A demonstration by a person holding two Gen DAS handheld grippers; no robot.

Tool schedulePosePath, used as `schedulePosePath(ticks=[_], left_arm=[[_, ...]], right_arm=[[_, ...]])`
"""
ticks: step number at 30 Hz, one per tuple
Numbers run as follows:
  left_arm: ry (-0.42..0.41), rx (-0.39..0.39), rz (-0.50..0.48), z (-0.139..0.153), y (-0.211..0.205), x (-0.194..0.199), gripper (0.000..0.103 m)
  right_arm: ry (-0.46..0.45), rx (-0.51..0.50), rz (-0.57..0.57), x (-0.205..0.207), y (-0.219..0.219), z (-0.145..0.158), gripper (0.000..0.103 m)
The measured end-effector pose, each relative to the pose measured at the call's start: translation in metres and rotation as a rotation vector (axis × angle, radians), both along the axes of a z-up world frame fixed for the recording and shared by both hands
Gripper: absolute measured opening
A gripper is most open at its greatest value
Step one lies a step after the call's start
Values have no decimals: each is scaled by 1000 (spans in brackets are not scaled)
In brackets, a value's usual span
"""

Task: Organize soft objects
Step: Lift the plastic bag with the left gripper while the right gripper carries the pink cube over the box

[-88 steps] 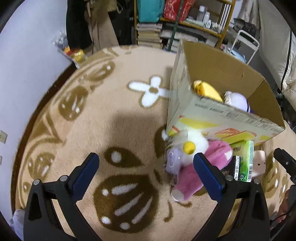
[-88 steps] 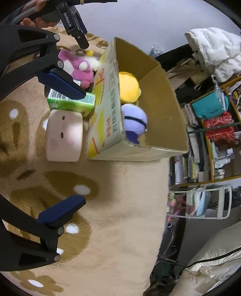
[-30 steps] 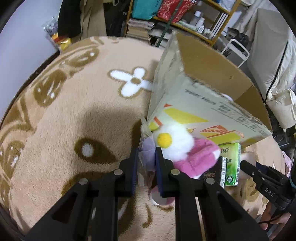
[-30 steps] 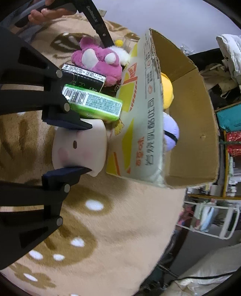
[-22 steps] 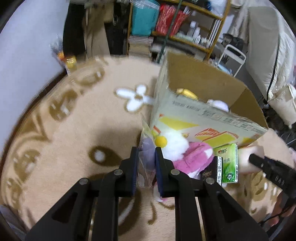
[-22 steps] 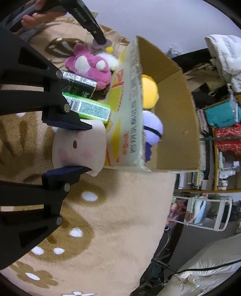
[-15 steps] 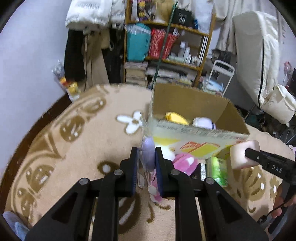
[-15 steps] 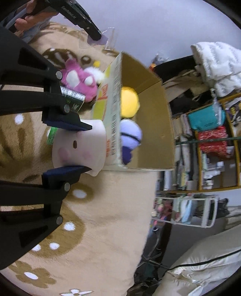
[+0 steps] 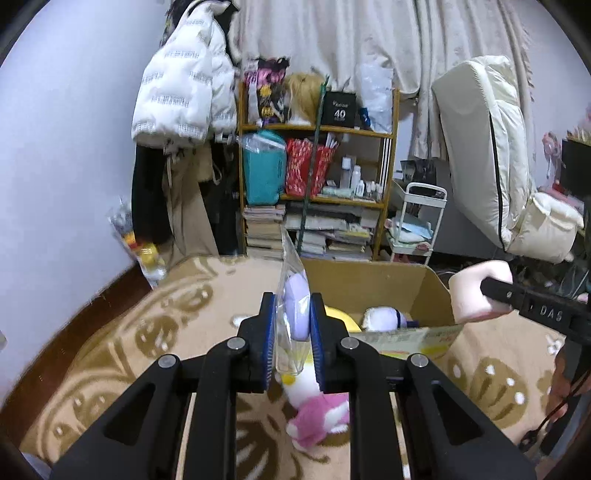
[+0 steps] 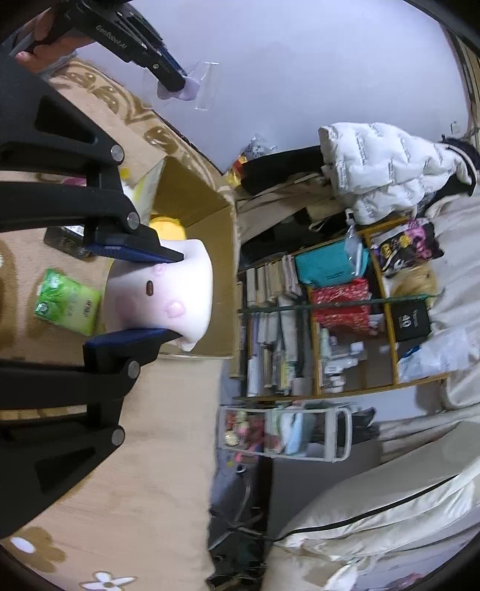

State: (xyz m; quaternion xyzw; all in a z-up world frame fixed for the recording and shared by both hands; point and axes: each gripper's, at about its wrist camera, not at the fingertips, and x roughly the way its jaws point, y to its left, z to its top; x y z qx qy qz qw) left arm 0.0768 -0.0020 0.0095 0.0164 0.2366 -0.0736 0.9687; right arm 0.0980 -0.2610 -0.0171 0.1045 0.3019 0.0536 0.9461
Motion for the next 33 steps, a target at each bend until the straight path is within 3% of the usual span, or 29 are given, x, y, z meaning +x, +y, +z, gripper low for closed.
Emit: schedulePosePath(ticks=[8,18,33], left_arm=[[-78,48,-47,14,-24,16,17],[-106,76,-81,16,-46,46,17],[-39,95,-92,-22,-61,77,17]], right_arm=[[-93,-63,-25,11,7,12,33],[-161,-76,-15,26,13,17,33],[-141,-73,-1,42,9,-2,33]])
